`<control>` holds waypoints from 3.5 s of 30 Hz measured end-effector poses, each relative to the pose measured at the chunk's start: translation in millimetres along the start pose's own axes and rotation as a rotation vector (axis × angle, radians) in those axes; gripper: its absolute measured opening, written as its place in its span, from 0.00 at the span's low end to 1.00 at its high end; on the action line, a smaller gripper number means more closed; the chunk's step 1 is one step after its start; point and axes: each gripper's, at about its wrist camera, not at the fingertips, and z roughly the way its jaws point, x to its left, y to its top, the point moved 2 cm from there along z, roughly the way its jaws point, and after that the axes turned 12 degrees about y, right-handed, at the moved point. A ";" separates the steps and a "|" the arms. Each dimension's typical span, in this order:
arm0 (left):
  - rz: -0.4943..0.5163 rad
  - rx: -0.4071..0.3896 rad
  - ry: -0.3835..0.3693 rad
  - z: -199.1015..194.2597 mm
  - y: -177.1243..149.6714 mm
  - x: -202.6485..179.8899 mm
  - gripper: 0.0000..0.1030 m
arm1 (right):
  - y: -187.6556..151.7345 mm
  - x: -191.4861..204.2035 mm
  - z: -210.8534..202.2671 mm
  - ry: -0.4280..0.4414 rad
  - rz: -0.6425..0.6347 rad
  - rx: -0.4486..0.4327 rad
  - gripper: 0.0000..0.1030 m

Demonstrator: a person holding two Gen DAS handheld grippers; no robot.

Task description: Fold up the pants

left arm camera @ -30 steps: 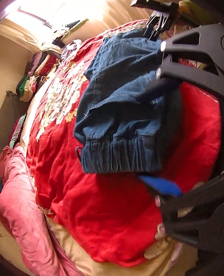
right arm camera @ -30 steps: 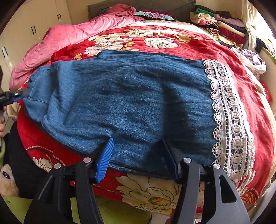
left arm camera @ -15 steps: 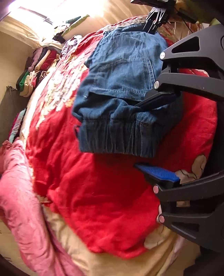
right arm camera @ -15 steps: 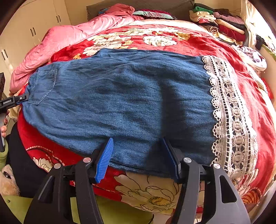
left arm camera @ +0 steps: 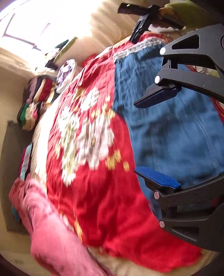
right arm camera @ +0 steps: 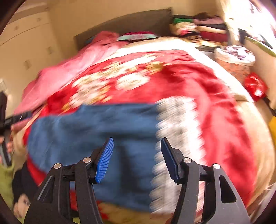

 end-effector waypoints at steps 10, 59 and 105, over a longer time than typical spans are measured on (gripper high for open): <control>0.096 0.194 -0.079 122.3 27.4 -70.5 0.58 | 49.2 -95.3 64.7 0.107 0.139 0.096 0.46; 0.193 0.012 0.082 38.6 -72.6 -80.7 0.57 | -38.5 24.4 2.3 -0.099 -0.230 0.004 0.41; 0.156 0.003 0.084 -2.5 -82.9 -75.6 0.76 | -60.4 36.1 -26.5 -0.053 -0.102 -0.007 0.58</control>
